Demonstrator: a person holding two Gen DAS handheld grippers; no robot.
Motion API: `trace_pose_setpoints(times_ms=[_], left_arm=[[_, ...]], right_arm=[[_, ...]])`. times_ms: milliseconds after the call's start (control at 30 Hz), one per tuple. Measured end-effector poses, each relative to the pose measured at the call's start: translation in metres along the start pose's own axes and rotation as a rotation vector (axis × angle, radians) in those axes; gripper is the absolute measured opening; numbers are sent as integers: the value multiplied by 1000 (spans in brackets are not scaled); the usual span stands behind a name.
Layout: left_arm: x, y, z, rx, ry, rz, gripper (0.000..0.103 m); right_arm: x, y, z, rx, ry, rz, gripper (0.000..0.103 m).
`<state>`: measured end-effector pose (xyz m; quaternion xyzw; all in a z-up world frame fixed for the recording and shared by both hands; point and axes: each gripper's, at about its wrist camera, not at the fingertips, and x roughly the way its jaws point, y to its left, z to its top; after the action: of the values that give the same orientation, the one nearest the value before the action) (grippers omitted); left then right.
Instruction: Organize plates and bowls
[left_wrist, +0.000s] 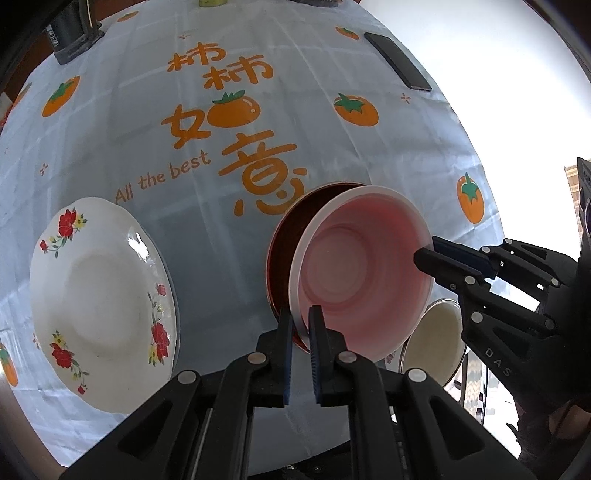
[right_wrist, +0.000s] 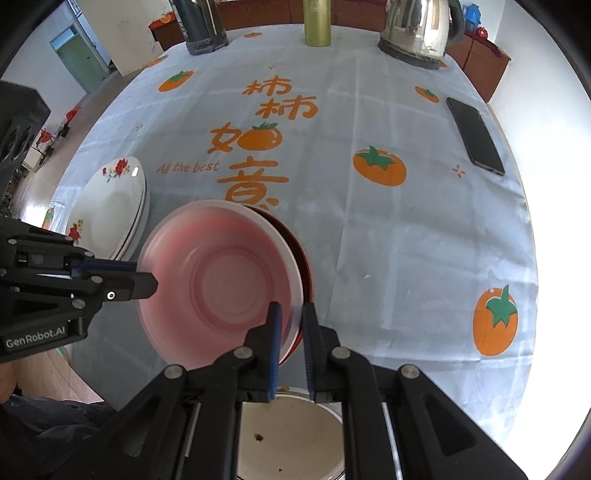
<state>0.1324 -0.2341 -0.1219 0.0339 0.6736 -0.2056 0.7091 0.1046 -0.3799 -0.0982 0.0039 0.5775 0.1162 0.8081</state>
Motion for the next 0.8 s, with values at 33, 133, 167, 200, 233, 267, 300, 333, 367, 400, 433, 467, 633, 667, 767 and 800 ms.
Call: trace_pose_setpoints(times_ms=[33, 133, 167, 200, 233, 267, 300, 333, 367, 400, 433, 467, 633, 667, 767, 800], left_arm=[[1, 0, 0, -2, 3, 0, 9], [2, 1, 0, -2, 9, -1, 10], [2, 1, 1, -2, 10, -1, 10], [2, 1, 1, -1, 9, -1, 10], [2, 1, 1, -1, 10, -2, 10], [3, 1, 2, -3, 11, -3, 10], [3, 1, 2, -4, 11, -3, 10], [3, 1, 2, -4, 13, -2, 10], [3, 1, 3, -6, 13, -2, 10], [3, 1, 3, -7, 14, -2, 10], [3, 1, 3, -6, 14, -2, 10], [4, 1, 3, -6, 14, -2, 10], [4, 3, 3, -16, 23, -16, 10], [4, 3, 3, -19, 24, -19, 10], [3, 5, 2, -26, 22, -25, 10], [3, 5, 1, -27, 22, -25, 10]], right_arm=[[1, 0, 0, 0, 1, 0, 11], [2, 0, 1, 2, 3, 4, 11], [2, -1, 1, 3, 3, 5, 11], [2, -1, 2, 1, 3, 6, 11], [3, -1, 2, 3, 2, 5, 11], [3, -1, 2, 3, 2, 6, 11], [3, -1, 2, 2, 2, 6, 11], [3, -1, 3, 1, 2, 5, 11], [3, -1, 4, 1, 2, 5, 11], [3, -1, 4, -1, 3, 4, 11], [3, -1, 5, -2, 3, 4, 11], [4, -1, 5, -4, 4, 5, 11], [4, -1, 5, -14, 8, 8, 12], [4, -1, 5, -18, 10, 7, 12], [5, 1, 6, -32, 12, -1, 12], [5, 2, 6, -35, 11, -2, 12]])
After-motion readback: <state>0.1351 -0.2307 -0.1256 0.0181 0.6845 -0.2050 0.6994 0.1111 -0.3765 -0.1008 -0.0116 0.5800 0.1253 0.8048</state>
